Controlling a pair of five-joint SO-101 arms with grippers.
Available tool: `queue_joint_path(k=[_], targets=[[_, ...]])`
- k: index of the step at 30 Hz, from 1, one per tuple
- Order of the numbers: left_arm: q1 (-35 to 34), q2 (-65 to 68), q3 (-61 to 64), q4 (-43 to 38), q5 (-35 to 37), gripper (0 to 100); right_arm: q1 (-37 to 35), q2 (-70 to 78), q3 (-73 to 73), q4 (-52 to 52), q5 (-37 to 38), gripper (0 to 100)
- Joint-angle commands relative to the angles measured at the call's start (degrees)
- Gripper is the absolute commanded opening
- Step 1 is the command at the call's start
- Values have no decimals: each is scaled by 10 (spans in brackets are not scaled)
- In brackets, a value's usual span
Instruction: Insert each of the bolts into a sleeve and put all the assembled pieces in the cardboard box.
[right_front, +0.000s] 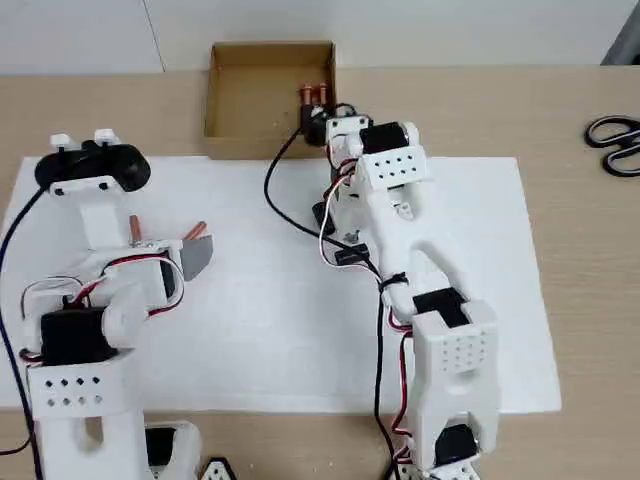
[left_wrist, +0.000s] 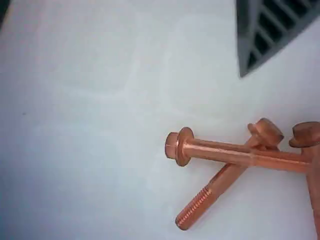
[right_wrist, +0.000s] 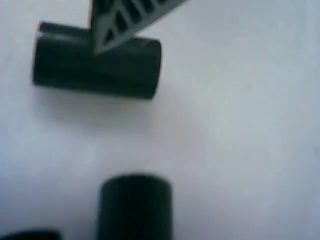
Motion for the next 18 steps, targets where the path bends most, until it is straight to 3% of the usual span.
queue_joint_path(k=[1,8,13,18], targets=[[-4,-4,-8,1,-4,302,-2,-18,-3,19,77,194],[-4,-6,3,-11,-4,302,-1,-94,8,24,233,193],[-4,-6,5,-11,-4,302,-3,-129,61,22,384,194],[-4,-6,5,-11,-4,302,-6,-127,74,21,419,194]])
